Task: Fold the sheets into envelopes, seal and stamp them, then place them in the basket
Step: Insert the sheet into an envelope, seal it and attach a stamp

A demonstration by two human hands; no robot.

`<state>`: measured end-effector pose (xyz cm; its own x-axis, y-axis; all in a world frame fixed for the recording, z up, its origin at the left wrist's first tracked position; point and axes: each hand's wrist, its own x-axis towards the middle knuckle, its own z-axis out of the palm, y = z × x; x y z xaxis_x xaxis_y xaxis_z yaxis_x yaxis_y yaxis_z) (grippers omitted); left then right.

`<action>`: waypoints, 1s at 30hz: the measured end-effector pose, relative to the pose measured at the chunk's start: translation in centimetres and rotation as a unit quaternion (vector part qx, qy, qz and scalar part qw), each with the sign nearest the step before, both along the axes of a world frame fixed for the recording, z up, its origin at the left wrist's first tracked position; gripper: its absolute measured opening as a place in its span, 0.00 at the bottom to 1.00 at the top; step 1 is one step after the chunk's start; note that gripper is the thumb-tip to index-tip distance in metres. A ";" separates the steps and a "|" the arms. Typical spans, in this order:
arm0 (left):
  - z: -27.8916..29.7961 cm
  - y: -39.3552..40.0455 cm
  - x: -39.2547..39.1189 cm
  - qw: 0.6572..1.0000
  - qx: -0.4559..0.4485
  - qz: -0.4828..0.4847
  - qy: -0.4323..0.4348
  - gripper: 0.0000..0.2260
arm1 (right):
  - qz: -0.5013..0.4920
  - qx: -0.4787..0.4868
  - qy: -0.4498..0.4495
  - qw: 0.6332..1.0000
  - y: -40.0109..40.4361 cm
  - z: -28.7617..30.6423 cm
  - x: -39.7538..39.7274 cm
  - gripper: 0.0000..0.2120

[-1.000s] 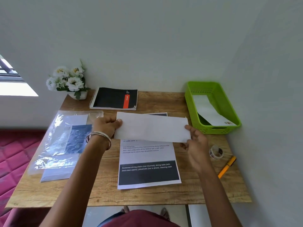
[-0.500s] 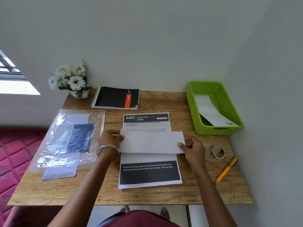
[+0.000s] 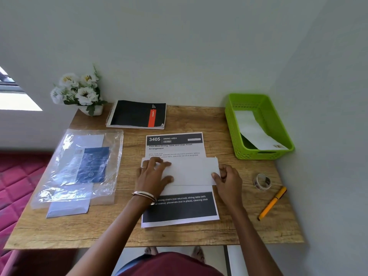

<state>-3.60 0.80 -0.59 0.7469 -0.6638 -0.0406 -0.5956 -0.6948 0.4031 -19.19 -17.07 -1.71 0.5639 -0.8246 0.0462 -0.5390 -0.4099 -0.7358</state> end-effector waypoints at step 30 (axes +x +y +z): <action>4.0 -14.6 -12.2 0.946 -0.171 -0.165 0.222 0.10 | -0.016 -0.087 0.043 0.995 -7.7 2.1 -12.1 0.10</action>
<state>-15.75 -13.83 3.40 0.4556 -0.8892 -0.0426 -0.4764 -0.2840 0.8321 -31.32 -24.75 0.37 0.5448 -0.8262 0.1432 -0.6119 -0.5085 -0.6058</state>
